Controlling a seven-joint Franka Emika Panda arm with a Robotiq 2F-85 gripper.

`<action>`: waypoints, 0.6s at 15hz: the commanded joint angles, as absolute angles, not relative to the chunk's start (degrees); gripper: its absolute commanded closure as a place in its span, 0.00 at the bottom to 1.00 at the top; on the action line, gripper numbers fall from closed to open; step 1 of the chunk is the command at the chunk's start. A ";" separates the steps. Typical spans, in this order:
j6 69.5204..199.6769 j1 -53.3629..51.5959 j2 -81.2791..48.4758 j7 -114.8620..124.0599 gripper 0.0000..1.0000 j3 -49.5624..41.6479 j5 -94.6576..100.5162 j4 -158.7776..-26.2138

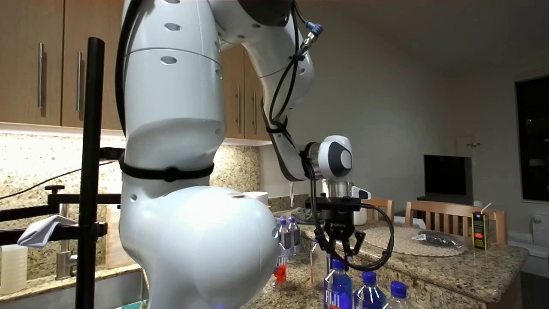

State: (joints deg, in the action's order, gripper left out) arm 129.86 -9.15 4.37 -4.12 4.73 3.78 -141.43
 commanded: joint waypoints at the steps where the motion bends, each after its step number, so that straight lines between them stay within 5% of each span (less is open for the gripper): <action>1: 131.14 -7.86 3.86 -6.01 0.85 4.92 3.91 -139.99; 9: 130.71 -7.06 1.78 -5.96 0.85 4.52 4.09 -137.76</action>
